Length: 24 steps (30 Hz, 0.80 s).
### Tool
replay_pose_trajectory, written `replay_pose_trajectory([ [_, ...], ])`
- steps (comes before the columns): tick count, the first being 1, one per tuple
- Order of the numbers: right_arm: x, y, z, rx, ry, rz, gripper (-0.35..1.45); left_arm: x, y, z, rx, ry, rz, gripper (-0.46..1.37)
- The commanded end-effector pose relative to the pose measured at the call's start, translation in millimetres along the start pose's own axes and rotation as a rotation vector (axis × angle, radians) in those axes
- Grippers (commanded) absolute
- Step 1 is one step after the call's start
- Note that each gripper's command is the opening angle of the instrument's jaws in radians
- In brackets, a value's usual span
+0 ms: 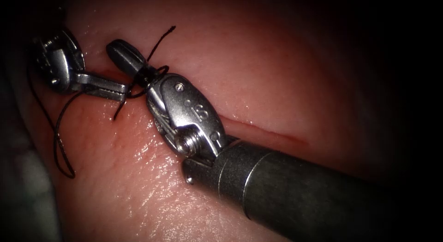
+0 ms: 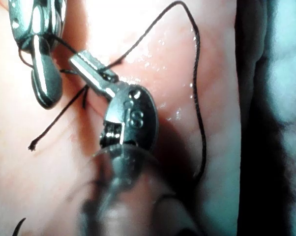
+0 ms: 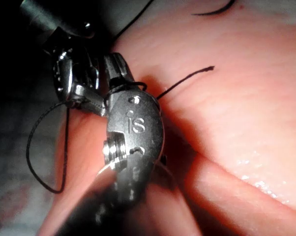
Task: Wound Closure
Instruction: Wrap the suture once clockwise around the right gripper, then grab the suture tail with the right gripper
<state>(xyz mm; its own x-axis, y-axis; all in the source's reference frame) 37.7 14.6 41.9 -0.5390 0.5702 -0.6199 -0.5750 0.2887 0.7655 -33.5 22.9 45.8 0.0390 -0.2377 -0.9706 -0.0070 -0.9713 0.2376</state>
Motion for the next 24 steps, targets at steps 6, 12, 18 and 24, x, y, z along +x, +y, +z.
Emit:
replay_pose_trajectory([
  [6, 0.3, 0.4, -0.1, -0.187, -0.07, 0.094, 0.2, 0.0, -0.4, -0.1, -0.007, 0.001, 0.002, -0.35],
  [12, 0.6, 1.1, -0.2, -0.367, -0.141, 0.163, 0.87, 0.0, -1.5, -0.2, -0.006, 0.003, 0.011, -0.35],
  [18, 0.9, 2.0, -0.8, -0.427, -0.136, 0.258, 0.93, -0.3, -2.1, 0.2, -0.002, 0.002, 0.008, -0.35],
  [24, 0.4, 3.7, -0.8, -0.506, -0.139, 0.378, 0.97, -0.5, -2.1, 0.7, 0.001, -0.001, 0.009, -0.35],
])
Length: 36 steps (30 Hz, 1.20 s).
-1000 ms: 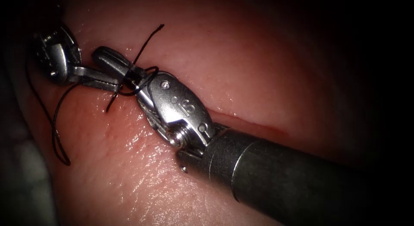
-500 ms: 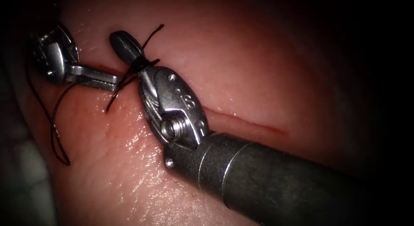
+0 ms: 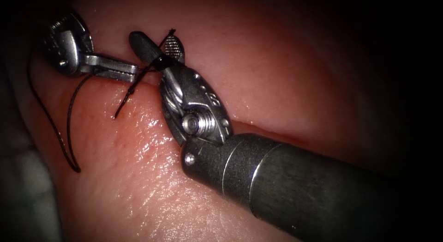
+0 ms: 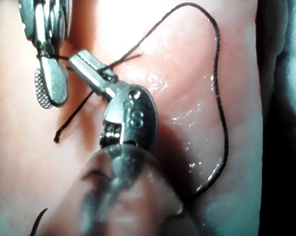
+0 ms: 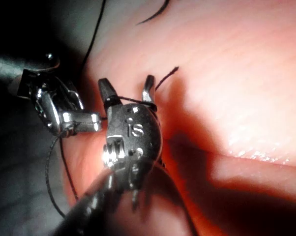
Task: Wound Closure
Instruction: Grab the suture tail with the right gripper
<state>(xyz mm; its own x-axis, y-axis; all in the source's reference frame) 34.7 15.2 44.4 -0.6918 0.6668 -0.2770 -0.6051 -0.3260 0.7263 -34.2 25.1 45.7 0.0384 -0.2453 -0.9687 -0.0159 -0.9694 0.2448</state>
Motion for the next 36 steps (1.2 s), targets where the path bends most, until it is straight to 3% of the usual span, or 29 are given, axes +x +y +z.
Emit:
replay_pose_trajectory([
  [1, -0.1, 0.2, 0.3, -0.009, -0.008, 0.029, 0.94, 0.0, 0.0, 0.0, -0.008, -0.001, 0.001, -0.35],
  [6, -0.6, 1.5, 1.3, -0.04, -0.041, 0.086, 0.85, 0.1, 0.1, -0.1, -0.009, 0.0, 0.001, -0.35],
  [19, -0.7, 2.8, 3.6, -0.086, -0.078, 0.073, 0.75, 0.1, 0.1, 0.0, -0.008, -0.001, 0.001, -0.35],
  [31, -0.7, 4.2, 5.8, -0.097, -0.075, 0.067, 0.66, 0.3, 0.3, 0.0, -0.011, 0.005, 0.001, -0.35],
  [33, -0.7, 4.2, 6.0, -0.098, -0.073, 0.066, 0.5, 0.3, 0.3, -0.1, -0.011, 0.005, 0.002, -0.35],
  [35, -0.7, 4.1, 5.9, -0.098, -0.073, 0.073, 0.17, 0.3, 0.3, -0.1, -0.011, 0.005, 0.002, -0.35],
  [36, -0.8, 4.1, 5.8, -0.098, -0.074, 0.061, -0.08, 0.3, 0.3, -0.1, -0.011, 0.005, 0.002, -0.35],
])
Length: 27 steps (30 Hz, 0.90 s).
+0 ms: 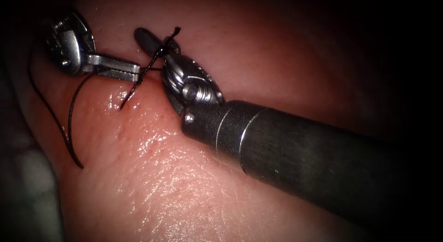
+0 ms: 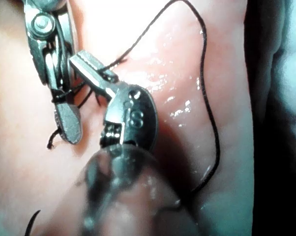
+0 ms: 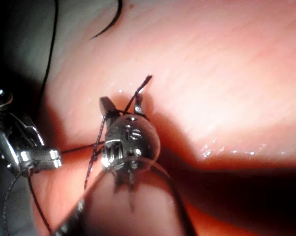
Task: Wound Closure
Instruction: Grab the suture tail with the right gripper, then pull the right gripper down and the left gripper up to tighten the suture
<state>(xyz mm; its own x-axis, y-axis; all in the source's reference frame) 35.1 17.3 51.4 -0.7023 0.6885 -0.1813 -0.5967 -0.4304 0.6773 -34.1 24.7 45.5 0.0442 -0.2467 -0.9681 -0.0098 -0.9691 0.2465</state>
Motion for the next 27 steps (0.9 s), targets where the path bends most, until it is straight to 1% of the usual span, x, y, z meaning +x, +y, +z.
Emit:
replay_pose_trajectory([
  [1, 0.0, -0.3, -0.3, -0.002, 0.0, -0.05, -0.31, -0.1, 0.0, 0.0, -0.005, -0.001, 0.001, -0.35],
  [2, 0.1, -0.4, -0.4, 0.004, 0.005, -0.06, -0.35, -0.1, 0.0, 0.0, -0.005, 0.0, 0.001, -0.35],
  [6, 0.2, -1.0, -0.9, 0.033, 0.031, -0.07, -0.35, -0.1, 0.0, -0.1, -0.006, 0.0, 0.001, -0.35],
  [10, 0.4, -1.9, -1.6, 0.04, 0.025, -0.064, -0.35, -0.2, 0.0, -0.2, -0.007, 0.001, 0.001, -0.35],
  [12, 0.5, -2.6, -2.1, 0.071, 0.048, -0.062, -0.35, -0.2, 0.0, -0.3, -0.007, 0.002, 0.001, -0.35],
  [15, 0.6, -3.1, -2.6, 0.082, 0.055, -0.075, -0.35, -0.3, -0.1, -0.3, -0.007, 0.002, 0.001, -0.35],
  [21, 0.4, -3.8, -3.5, 0.107, 0.044, -0.113, -0.35, -0.6, -0.3, -0.5, -0.008, 0.003, 0.006, -0.35],
  [27, -0.6, -4.3, -5.0, 0.131, 0.021, -0.132, -0.35, -1.2, -1.1, -0.7, -0.007, 0.003, 0.002, -0.35],
])
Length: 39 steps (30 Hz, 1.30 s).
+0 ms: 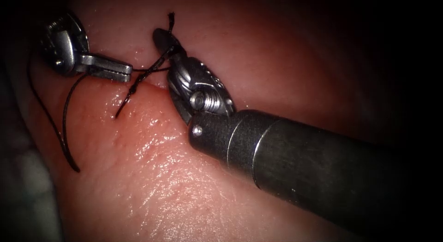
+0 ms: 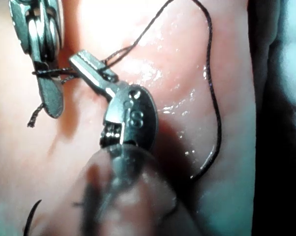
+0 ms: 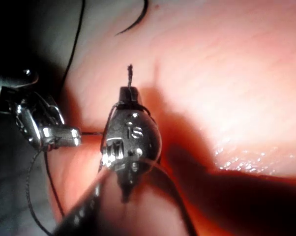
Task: Wound Closure
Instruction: Pull the right gripper down and the left gripper up to tighten the suture
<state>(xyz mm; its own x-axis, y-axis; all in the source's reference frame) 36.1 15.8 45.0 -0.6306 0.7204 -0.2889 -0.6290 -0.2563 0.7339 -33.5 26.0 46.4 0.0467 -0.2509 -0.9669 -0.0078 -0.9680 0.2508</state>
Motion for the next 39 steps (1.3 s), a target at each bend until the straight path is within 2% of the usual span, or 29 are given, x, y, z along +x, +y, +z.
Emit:
replay_pose_trajectory([
  [1, -0.1, -0.1, -0.2, 0.002, -0.003, -0.006, -0.35, -0.1, -0.3, -0.1, -0.004, 0.001, -0.004, -0.35],
  [7, -0.9, -0.7, -1.5, 0.026, -0.019, -0.035, -0.35, -0.8, -2.4, -0.7, -0.001, 0.001, -0.019, -0.35],
  [13, -1.3, -1.0, -2.3, 0.039, -0.029, -0.065, -0.35, -2.0, -3.5, -1.1, 0.006, -0.014, -0.034, -0.35],
  [27, -3.3, -1.7, -4.6, 0.073, -0.075, -0.118, -0.35, -6.3, -7.9, -0.7, 0.027, -0.036, -0.06, -0.35],
  [33, -4.7, -1.5, -5.6, 0.105, -0.117, -0.198, -0.35, -8.1, -9.9, -0.3, 0.036, -0.042, -0.072, -0.35],
  [39, -5.1, -1.3, -5.9, 0.134, -0.129, -0.248, -0.35, -9.4, -11.4, -0.1, 0.043, -0.046, -0.082, -0.35],
])
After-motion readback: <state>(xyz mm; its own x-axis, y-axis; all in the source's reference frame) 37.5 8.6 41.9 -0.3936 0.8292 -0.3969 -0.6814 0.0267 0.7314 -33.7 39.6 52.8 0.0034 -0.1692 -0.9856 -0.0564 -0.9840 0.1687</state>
